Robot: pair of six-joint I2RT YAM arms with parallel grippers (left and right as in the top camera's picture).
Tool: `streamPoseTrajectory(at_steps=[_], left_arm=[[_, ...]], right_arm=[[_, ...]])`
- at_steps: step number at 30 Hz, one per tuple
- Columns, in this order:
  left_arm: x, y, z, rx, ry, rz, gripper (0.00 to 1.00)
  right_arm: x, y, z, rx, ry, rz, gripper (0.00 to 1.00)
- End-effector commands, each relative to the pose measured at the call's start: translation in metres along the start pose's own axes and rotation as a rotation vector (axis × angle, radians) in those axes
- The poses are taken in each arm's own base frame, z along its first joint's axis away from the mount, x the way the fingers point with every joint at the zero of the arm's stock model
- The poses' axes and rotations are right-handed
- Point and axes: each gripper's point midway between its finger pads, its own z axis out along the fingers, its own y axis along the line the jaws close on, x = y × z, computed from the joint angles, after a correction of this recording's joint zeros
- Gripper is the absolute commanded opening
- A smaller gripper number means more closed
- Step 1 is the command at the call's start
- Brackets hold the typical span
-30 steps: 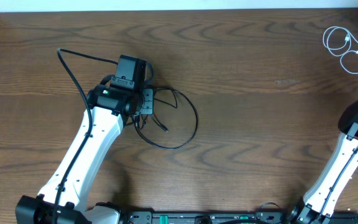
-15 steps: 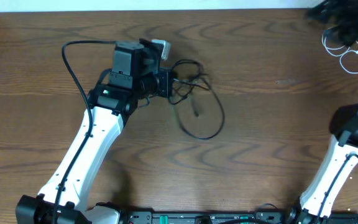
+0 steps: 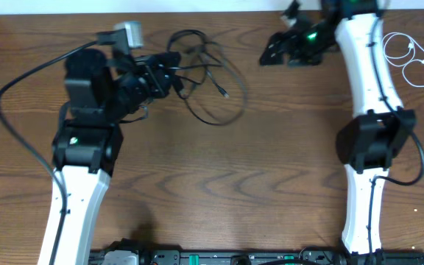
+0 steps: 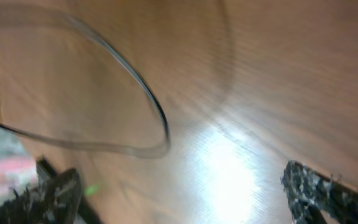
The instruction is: Untangle cables
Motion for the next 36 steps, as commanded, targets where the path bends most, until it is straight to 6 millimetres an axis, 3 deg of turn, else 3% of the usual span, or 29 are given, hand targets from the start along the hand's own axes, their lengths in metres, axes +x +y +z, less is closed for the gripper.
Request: streamPoseTrajectory(at_steps=[1,10,16,19,20,23,24,28,31,33,36], left_arm=[[-0.013,-0.016,-0.019,0.036,-0.048,-0.085,0.07],[-0.024,-0.034,-0.034,0.074,-0.106,-0.054,0.08],[-0.039,-0.045,-0.037,0.12,-0.162,-0.049,0.08],[-0.04,-0.046,-0.037,0.125,-0.168,-0.043,0.08],[-0.04,-0.046,-0.037,0.124,-0.168,-0.043,0.07],[-0.044,-0.04,-0.038,0.099,-0.187,-0.047,0.08],[-0.047,-0.035,-0.039,0.078,-0.199,-0.049,0.08],[-0.051,-0.006,-0.044,-0.029,-0.225,-0.089,0.07],[-0.047,0.022,-0.049,-0.142,-0.221,-0.103,0.08],[-0.041,0.043,-0.053,-0.238,-0.207,-0.104,0.07],[-0.019,0.077,-0.06,-0.409,-0.142,-0.101,0.08]], right_arm=[[0.007,0.01,0.04,-0.003,0.055,-0.066,0.99],[0.013,0.063,0.101,-0.208,0.064,-0.16,0.99],[0.032,0.082,0.146,-0.276,0.104,-0.129,0.96],[0.037,0.093,0.171,-0.279,0.103,-0.098,0.82],[0.037,0.091,0.175,-0.257,0.101,-0.083,0.73],[0.033,0.066,0.181,-0.097,0.082,0.002,0.2],[0.032,0.056,0.18,-0.046,0.073,0.019,0.02],[0.026,0.012,0.158,0.137,0.039,0.095,0.01],[0.026,-0.034,0.124,0.322,0.011,0.191,0.01],[0.028,-0.069,0.091,0.488,-0.021,0.264,0.01],[0.038,-0.124,0.012,0.807,-0.097,0.388,0.01]])
